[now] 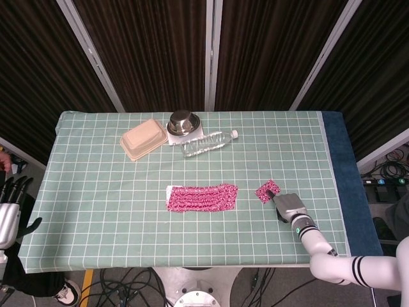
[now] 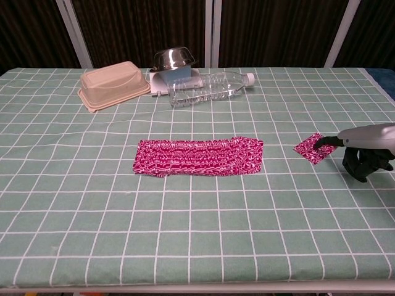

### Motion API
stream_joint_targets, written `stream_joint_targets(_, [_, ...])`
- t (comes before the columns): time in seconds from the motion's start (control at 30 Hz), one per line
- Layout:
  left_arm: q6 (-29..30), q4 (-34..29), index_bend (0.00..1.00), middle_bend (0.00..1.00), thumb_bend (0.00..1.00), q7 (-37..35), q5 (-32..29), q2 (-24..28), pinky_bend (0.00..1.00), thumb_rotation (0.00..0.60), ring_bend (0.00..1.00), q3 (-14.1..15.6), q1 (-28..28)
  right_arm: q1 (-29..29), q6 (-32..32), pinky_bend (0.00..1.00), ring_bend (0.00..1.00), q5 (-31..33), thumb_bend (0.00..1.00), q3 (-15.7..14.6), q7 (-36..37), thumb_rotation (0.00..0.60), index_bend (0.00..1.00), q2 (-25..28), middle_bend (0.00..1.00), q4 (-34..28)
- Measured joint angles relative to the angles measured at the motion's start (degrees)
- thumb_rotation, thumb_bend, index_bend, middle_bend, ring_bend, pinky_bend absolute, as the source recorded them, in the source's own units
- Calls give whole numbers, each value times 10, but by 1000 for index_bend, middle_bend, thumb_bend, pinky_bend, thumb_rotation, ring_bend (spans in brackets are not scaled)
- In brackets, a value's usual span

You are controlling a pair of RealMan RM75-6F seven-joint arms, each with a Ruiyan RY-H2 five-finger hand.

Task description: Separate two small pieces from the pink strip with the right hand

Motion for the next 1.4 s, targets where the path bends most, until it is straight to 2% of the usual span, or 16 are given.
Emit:
stream_joint_targets(0.23, [2, -4, 84, 68, 191, -1, 1, 5, 137, 600, 0, -1, 0, 0, 19, 740, 873, -48, 1000, 23, 3, 600, 35, -9, 869, -23])
stream_joint_targets(0.43, [7, -11, 84, 68, 191, -6, 2, 20, 137, 600, 0, 0, 5, 27, 1, 740, 873, -11, 1000, 35, -19, 600, 0, -39, 869, -13])
stream_joint_targets(0.7, [10, -11, 84, 68, 191, -12, -5, 27, 137, 600, 0, -3, 9, 69, -7, 740, 873, 35, 1000, 46, -51, 600, 0, -80, 869, 8])
stream_joint_targets(1.03, [17, -4, 84, 68, 191, -26, -6, 32, 137, 600, 0, -1, 17, 91, -2, 739, 873, 71, 1000, 42, -71, 600, 0, -96, 869, 14])
stream_joint_targets(1.4, [27, -7, 85, 68, 191, -30, -2, 35, 137, 600, 0, -4, 20, 101, 7, 740, 873, 85, 1000, 12, -91, 600, 12, -83, 869, -11])
